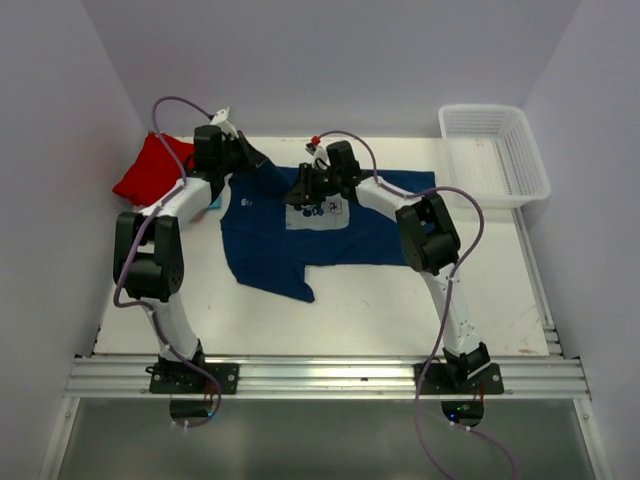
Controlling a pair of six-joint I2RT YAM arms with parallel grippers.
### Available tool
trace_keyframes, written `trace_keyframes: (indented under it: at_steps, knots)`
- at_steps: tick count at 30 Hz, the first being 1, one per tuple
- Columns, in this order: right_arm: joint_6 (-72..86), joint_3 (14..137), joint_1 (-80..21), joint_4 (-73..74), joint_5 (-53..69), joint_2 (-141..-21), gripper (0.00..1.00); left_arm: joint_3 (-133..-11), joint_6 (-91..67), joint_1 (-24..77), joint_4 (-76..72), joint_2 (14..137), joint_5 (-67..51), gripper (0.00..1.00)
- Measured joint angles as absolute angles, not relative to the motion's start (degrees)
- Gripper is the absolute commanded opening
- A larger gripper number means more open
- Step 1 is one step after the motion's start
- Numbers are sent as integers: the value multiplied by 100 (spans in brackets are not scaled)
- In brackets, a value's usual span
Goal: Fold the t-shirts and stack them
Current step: Fold the flattened tshirt in 1/3 of the way
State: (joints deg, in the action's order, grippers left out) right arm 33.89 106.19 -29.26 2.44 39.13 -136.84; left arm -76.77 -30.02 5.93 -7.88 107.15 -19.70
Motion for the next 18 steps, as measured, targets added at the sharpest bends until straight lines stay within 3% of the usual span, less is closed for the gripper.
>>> trace_keyframes:
  at_steps: [18]
  knots:
    - [3809,11898,-3168,-115,3693,-14912,59,-8267,-3347,589,-679,11076,-2565,0]
